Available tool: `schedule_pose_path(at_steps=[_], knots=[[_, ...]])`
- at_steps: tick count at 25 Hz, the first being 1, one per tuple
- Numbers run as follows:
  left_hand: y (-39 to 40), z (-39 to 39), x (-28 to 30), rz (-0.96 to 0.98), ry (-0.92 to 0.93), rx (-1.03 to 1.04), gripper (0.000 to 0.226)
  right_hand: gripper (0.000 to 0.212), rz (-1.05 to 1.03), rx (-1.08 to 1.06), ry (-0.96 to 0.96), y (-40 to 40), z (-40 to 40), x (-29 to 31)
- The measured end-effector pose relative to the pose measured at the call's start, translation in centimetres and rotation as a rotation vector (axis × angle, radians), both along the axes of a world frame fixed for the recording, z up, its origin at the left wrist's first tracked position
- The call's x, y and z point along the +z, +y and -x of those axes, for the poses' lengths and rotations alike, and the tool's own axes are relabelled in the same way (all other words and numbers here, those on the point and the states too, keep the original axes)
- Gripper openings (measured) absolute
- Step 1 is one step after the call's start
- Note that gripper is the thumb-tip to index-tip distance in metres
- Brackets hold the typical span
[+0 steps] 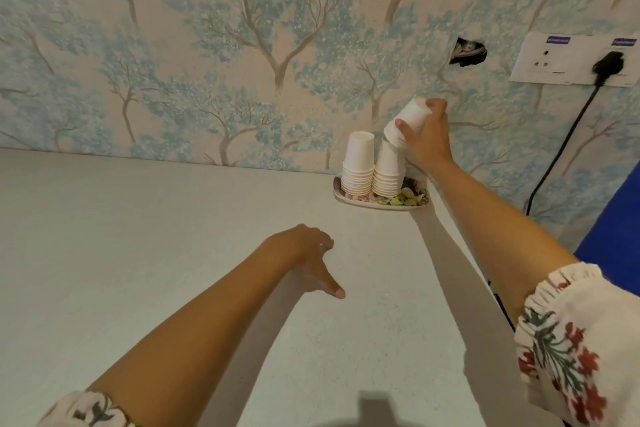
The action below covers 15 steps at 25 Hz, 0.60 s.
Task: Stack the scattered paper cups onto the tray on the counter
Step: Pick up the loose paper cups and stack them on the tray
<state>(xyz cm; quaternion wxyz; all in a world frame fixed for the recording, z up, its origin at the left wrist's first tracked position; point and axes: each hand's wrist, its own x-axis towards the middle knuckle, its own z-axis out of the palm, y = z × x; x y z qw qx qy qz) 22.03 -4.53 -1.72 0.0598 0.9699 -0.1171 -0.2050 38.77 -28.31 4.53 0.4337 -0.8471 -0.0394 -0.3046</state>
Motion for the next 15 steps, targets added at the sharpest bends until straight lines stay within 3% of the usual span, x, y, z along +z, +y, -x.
schedule_pose_path(at_steps=[8, 15], knots=[[0.1, -0.1, -0.2, 0.009, -0.017, -0.007, 0.109, 0.048, 0.278, -0.030, 0.142, 0.4, -1.0, -2.2], [0.8, 2.0, -0.4, 0.047, -0.017, 0.002, 0.103, 0.039, 0.154, 0.017, 0.003, 0.4, 3.6, -0.8]])
